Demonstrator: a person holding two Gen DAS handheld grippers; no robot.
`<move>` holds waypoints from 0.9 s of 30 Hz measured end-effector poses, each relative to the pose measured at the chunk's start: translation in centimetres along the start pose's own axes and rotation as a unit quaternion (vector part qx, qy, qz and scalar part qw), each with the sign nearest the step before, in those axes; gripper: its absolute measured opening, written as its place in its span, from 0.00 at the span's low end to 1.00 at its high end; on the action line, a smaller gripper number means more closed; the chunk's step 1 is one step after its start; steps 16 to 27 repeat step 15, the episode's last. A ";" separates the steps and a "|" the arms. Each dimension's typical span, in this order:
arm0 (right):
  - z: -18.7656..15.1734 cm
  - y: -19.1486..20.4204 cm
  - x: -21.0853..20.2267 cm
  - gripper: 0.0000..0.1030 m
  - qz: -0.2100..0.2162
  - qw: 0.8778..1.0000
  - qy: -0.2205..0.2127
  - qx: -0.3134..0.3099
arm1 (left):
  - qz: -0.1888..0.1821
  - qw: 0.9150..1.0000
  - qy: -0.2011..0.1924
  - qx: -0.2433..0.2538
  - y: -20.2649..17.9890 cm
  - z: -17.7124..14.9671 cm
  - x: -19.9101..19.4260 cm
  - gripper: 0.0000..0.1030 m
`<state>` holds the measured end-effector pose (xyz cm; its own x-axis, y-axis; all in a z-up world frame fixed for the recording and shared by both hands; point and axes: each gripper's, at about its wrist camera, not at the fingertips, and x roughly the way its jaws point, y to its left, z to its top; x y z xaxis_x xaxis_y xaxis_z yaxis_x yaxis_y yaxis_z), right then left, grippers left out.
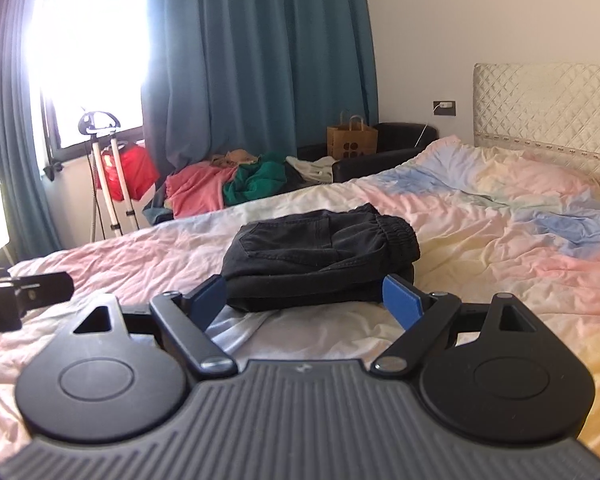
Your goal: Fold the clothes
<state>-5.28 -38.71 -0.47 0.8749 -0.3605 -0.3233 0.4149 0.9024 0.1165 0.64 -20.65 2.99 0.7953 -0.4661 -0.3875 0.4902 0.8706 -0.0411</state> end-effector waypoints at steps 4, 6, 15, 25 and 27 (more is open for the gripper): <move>0.0 0.3 0.1 0.84 -0.004 1.000 0.004 -0.006 | 0.005 1.000 0.004 -0.006 0.2 0.1 0.1 1.00; 0.0 0.1 0.0 0.84 -0.003 1.000 0.001 -0.002 | 0.012 1.000 0.003 -0.002 0.2 0.1 0.1 1.00; -0.1 -0.3 0.4 0.84 0.004 1.000 0.015 0.012 | 0.019 1.000 0.008 -0.003 0.7 0.0 0.3 1.00; -0.1 -0.3 0.4 0.84 0.004 1.000 0.015 0.012 | 0.019 1.000 0.008 -0.003 0.7 0.0 0.3 1.00; -0.1 -0.3 0.4 0.84 0.004 1.000 0.015 0.012 | 0.019 1.000 0.008 -0.003 0.7 0.0 0.3 1.00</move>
